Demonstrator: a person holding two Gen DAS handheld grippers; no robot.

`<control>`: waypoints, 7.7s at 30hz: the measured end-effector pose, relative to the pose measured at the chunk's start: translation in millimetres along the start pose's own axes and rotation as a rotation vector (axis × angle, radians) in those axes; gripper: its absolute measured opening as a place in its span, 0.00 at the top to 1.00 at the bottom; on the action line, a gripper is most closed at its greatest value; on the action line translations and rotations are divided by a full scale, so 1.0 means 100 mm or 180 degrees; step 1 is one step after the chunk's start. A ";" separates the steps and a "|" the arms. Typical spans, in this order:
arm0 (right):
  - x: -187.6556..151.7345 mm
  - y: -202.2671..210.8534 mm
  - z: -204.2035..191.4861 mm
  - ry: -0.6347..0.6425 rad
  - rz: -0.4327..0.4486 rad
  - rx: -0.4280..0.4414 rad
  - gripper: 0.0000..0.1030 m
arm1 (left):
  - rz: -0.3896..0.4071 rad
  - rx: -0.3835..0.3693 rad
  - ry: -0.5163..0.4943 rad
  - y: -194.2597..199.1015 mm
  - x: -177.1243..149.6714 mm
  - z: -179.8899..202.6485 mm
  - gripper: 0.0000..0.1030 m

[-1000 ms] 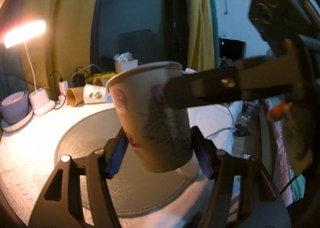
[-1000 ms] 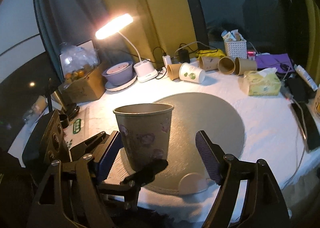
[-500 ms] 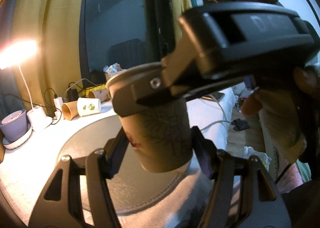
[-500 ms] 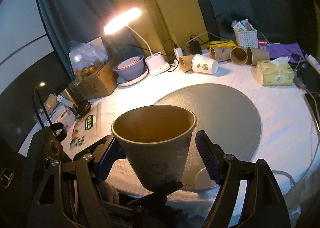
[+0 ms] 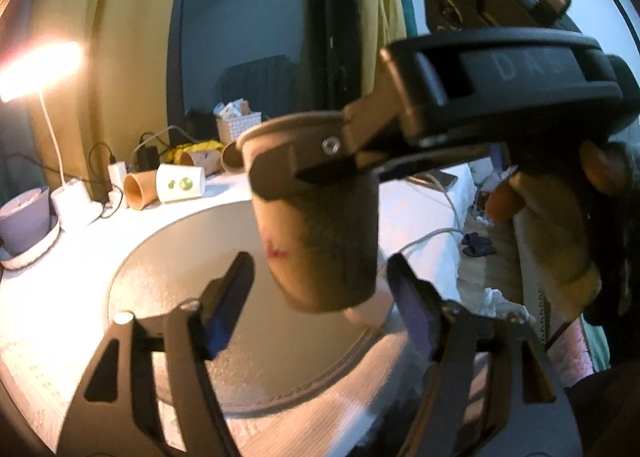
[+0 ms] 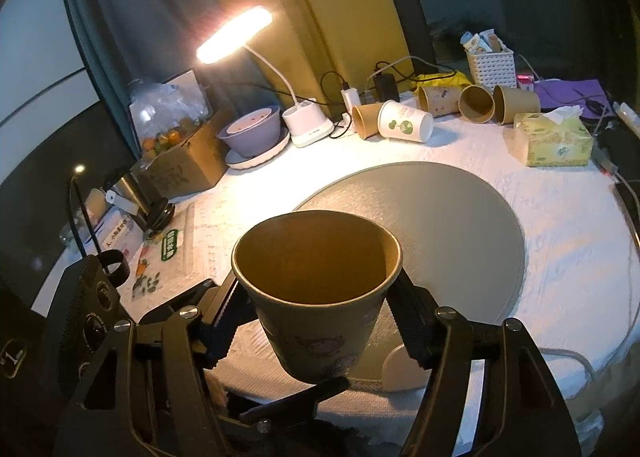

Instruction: Flip cup upright

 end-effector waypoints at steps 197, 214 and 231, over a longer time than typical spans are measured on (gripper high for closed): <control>-0.11 1.49 0.15 0.0201 0.1229 -0.1499 0.27 | 0.0924 0.0579 0.0006 1.07 0.97 0.37 0.20; -0.14 1.47 0.14 0.0200 0.1218 -0.1497 0.27 | 0.0922 0.0577 0.0022 1.06 0.96 0.37 0.20; -0.18 1.42 0.13 0.0203 0.1198 -0.1491 0.27 | 0.0921 0.0578 0.0030 1.05 0.95 0.38 0.20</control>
Point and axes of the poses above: each gripper's, at about its wrist camera, not at the fingertips, and y roughly against the way its jaws point, z to its right, x to its top, the point moved 5 cm from there along -y, roughly the way its jaws point, and after that the axes turned 15 degrees about -x, right-handed, at the moved point
